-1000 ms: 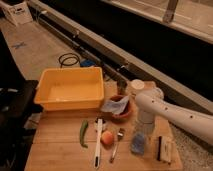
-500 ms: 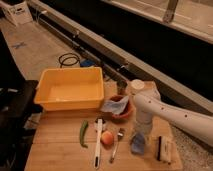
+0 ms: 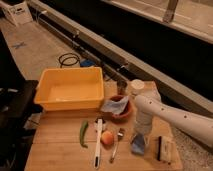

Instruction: Wipe table surface with sponge

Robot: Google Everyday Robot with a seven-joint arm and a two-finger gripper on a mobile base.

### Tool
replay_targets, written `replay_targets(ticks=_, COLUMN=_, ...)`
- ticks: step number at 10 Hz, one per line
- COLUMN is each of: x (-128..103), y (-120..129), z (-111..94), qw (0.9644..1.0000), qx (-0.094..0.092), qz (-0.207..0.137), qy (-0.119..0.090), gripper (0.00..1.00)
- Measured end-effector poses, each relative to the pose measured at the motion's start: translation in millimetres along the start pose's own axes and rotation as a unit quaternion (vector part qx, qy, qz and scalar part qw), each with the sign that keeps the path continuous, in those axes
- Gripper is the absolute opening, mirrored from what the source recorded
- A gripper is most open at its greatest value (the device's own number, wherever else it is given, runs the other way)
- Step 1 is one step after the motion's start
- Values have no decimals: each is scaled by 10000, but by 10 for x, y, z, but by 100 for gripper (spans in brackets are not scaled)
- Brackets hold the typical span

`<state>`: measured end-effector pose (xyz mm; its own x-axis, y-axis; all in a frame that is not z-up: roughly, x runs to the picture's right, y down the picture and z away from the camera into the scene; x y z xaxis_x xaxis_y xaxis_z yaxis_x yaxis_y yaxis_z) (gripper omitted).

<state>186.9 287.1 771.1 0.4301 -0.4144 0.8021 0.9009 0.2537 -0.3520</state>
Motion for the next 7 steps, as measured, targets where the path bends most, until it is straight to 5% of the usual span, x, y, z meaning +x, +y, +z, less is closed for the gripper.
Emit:
replay_targets(ticks=4, x=-55, y=27, z=-9, qw=9999, qx=-63, qz=89, qy=78, gripper=1)
replay_targets(ticks=7, x=-69, y=147, z=-18, qw=9994, qx=-134, qz=292, qy=130, gripper=0)
